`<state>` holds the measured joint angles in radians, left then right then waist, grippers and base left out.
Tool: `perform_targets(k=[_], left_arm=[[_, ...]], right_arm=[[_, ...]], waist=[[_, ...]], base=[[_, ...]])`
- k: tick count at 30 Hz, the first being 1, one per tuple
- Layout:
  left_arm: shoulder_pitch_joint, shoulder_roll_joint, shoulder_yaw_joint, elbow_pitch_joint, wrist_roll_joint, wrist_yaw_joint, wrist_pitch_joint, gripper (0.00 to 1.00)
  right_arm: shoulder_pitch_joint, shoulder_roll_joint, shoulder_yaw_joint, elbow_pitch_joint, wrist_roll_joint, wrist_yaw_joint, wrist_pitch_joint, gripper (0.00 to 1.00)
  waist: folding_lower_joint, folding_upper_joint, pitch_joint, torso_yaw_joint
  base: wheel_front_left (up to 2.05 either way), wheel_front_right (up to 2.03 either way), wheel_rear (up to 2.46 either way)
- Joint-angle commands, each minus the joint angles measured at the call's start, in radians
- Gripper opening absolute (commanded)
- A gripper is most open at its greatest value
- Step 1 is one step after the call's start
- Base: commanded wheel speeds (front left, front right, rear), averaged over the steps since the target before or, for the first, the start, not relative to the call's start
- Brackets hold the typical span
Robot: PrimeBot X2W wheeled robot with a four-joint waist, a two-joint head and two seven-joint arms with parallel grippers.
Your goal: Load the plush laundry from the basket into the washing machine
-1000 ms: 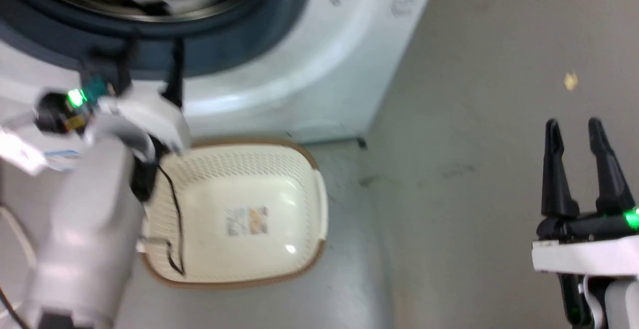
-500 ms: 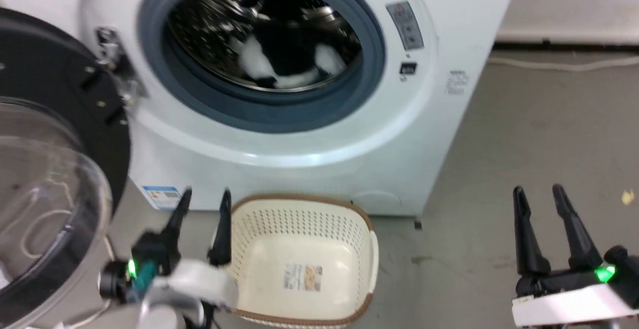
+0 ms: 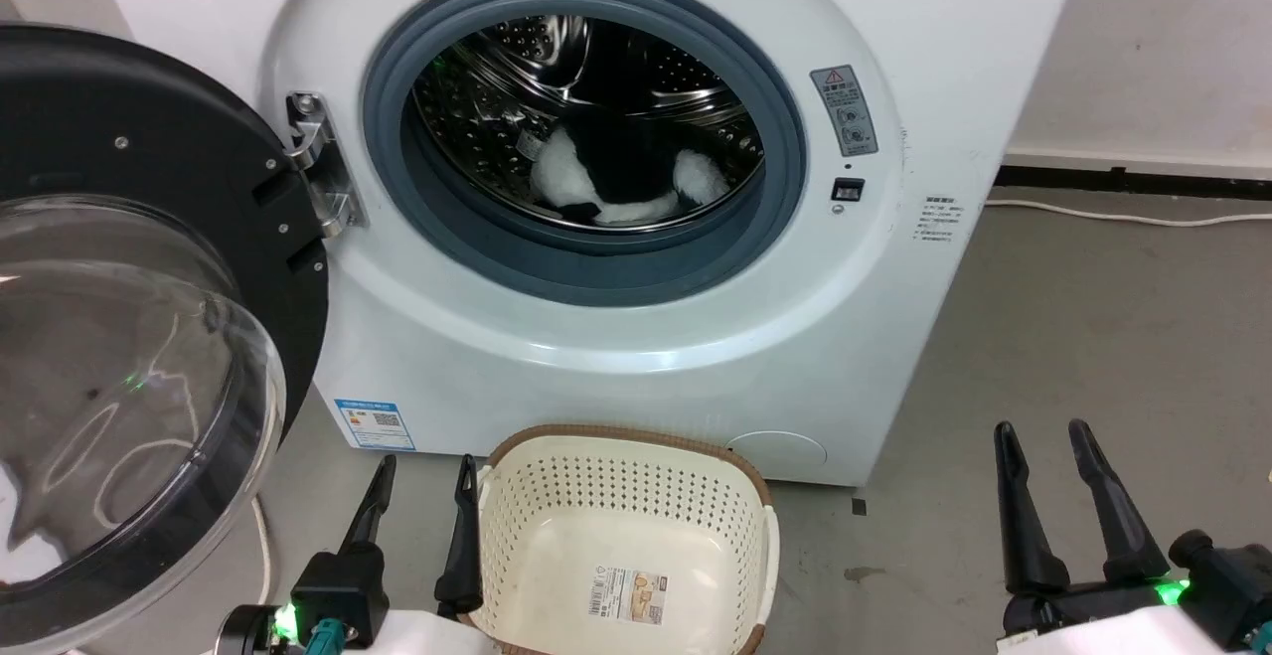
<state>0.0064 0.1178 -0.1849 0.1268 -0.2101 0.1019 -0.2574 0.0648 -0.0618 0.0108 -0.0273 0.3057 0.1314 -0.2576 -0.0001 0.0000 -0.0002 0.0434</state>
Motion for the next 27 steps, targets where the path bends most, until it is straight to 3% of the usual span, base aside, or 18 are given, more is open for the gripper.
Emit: perform_targets(k=[1,4,5,27], left_arm=[[0.017,-0.006,0.007,-0.013,0.017,-0.008,-0.004,1.00],[0.018,-0.011,0.013,-0.026,0.034,-0.020,-0.004,1.00],[0.017,-0.012,0.015,-0.031,0.038,-0.025,-0.004,0.00],[0.004,-0.017,0.034,-0.041,0.059,-0.034,0.040,0.00]], right_arm=[[0.019,0.005,0.001,0.006,-0.006,-0.001,-0.004,1.00],[0.021,0.006,-0.002,0.006,-0.006,-0.001,-0.004,1.00],[0.020,0.007,-0.002,0.007,-0.006,-0.001,-0.004,0.00],[-0.002,0.003,-0.003,0.006,-0.045,0.000,0.039,0.00]], waist=[[0.0001,0.0000,0.000,0.005],[0.0001,0.0000,0.001,0.011],[0.0001,0.0000,0.003,0.012],[0.0001,0.0000,0.002,0.003]], base=[[0.00,0.00,0.00],[0.00,0.00,0.00],[0.00,0.00,0.00],[0.00,0.00,0.00]])
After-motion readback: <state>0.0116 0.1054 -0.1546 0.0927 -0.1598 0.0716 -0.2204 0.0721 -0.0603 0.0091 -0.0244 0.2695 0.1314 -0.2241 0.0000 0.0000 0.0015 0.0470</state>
